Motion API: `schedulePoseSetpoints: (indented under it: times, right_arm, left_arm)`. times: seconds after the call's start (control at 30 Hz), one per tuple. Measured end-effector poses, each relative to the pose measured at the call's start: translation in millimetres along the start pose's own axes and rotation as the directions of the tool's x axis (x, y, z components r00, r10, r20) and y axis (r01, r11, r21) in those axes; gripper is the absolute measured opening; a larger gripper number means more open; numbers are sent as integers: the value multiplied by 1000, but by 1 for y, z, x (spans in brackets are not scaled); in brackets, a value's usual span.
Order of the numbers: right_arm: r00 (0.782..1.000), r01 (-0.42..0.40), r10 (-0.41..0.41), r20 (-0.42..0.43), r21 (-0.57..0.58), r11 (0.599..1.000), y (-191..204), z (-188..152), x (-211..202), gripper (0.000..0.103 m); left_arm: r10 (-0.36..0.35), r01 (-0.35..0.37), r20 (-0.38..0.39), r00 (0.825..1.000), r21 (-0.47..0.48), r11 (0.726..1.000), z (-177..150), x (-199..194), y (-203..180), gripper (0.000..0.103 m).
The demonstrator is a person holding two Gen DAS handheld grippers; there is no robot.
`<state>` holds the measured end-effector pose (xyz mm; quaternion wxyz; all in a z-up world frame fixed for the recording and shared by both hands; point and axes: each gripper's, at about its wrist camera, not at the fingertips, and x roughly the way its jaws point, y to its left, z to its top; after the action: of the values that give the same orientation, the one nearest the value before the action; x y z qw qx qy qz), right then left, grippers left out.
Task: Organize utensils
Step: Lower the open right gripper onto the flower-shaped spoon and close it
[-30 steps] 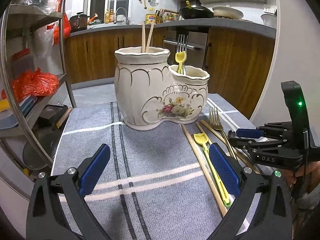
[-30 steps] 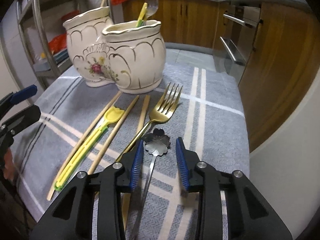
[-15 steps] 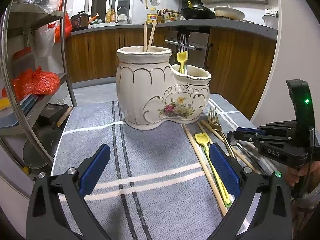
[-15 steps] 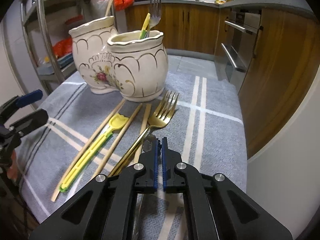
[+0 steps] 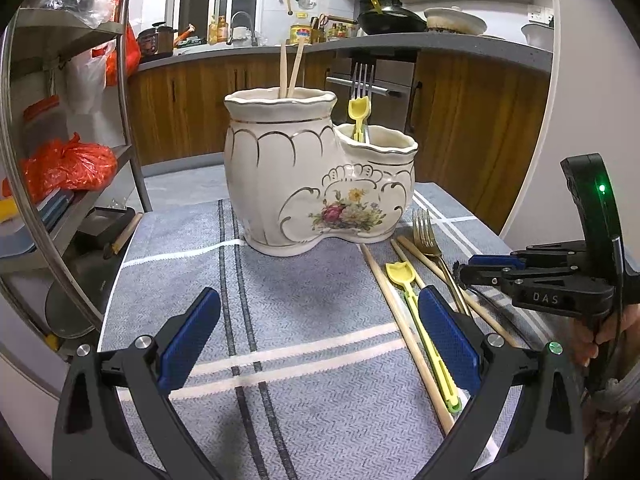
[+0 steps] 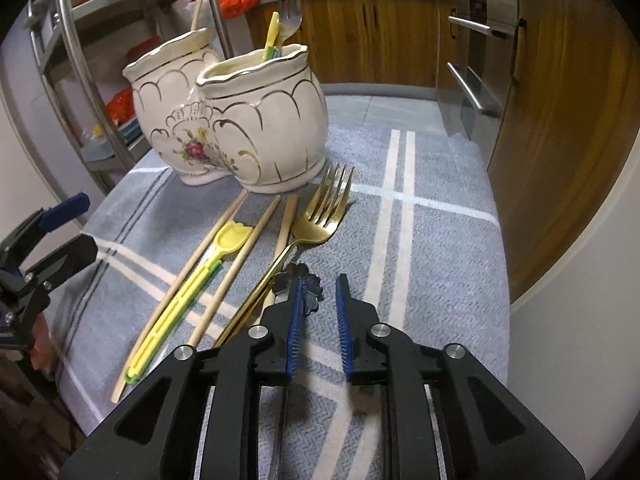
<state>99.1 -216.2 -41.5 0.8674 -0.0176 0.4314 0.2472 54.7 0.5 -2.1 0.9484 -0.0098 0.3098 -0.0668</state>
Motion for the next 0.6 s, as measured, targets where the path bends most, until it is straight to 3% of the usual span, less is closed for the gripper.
schedulePoseSetpoints:
  times: [0.03, 0.23, 0.43, 0.6]
  right_arm:
    - [1000, -11, 11, -1, 7, 1000, -1, 1, 0, 30]
    - [1000, -8, 8, -17, -16, 1000, 2, 6, 4, 29]
    - [999, 42, -44, -15, -101, 994, 21, 5, 3, 14]
    - [997, 50, -44, 57, -120, 991, 24, 2, -11, 3]
  left_arm:
    - [-1, 1, 0, 1000, 1, 1000, 0, 0, 0, 97]
    - [-1, 1, -4, 1000, -1, 1000, 0, 1, 1, 97]
    - [-1, 1, -18, 1000, -3, 1000, -1, 4, 1, 97]
    - [15, -14, -44, 999, 22, 1000, 2, 7, -5, 97]
